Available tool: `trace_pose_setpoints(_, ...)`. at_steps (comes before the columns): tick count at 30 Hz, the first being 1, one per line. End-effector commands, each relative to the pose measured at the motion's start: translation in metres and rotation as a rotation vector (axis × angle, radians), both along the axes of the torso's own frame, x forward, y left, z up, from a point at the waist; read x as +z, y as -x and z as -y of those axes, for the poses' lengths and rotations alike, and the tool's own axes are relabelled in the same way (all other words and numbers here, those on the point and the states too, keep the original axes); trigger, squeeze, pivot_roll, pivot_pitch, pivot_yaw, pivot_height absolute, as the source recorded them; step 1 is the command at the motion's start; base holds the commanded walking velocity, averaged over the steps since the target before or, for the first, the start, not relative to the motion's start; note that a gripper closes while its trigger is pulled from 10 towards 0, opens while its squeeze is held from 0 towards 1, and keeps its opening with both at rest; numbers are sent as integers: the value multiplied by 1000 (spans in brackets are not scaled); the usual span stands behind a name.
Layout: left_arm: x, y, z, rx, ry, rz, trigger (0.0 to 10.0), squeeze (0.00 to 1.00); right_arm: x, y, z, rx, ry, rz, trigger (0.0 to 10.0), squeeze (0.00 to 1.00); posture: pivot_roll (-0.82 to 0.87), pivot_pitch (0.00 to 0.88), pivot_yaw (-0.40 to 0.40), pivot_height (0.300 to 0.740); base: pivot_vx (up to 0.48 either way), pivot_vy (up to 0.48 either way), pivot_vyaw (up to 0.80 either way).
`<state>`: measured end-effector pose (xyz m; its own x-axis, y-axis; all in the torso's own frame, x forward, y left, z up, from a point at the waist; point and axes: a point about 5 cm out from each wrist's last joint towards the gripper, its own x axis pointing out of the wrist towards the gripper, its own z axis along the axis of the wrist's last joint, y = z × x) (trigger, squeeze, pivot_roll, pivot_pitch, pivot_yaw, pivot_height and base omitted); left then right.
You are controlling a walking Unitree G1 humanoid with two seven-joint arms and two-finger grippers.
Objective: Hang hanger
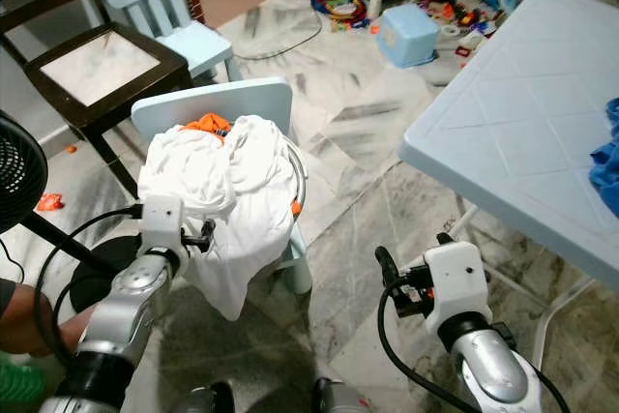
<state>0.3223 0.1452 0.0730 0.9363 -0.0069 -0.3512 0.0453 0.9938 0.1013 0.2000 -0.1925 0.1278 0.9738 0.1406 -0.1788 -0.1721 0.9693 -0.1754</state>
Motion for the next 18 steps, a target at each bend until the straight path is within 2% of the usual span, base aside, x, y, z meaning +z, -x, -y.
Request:
trace_pose_setpoints(1, -4, -1, 2, -2, -20, -7, 10000, 0, 3, 4, 1, -2, 3, -4, 10000, 0, -212, 281, -44, 740, 0, 0, 0)
trace_pose_setpoints(5, 7, -13, -1, 8, -33, 43, 10000, 0, 7, 11, 2, -5, 3, -21, 10000, 0, -223, 284, -39, 740, 0, 0, 0)
trace_pose_setpoints(10, 21, -13, -5, 24, -25, 134, 10000, 0, 7, 6, 4, -19, -1, -23, 10000, 0, -185, 263, -30, 740, 0, 0, 0)
trace_pose_setpoints(13, 24, -3, -7, 36, -4, 158, 10000, 0, 6, -2, 0, -6, -13, -10, 10000, 0, -157, 252, -27, 740, 0, 0, 0)
trace_pose_setpoints(18, 24, 25, -12, 58, 16, 179, 10000, 0, 6, -15, -12, 33, -26, 15, 10000, 0, -108, 228, -24, 740, 0, 0, 0)
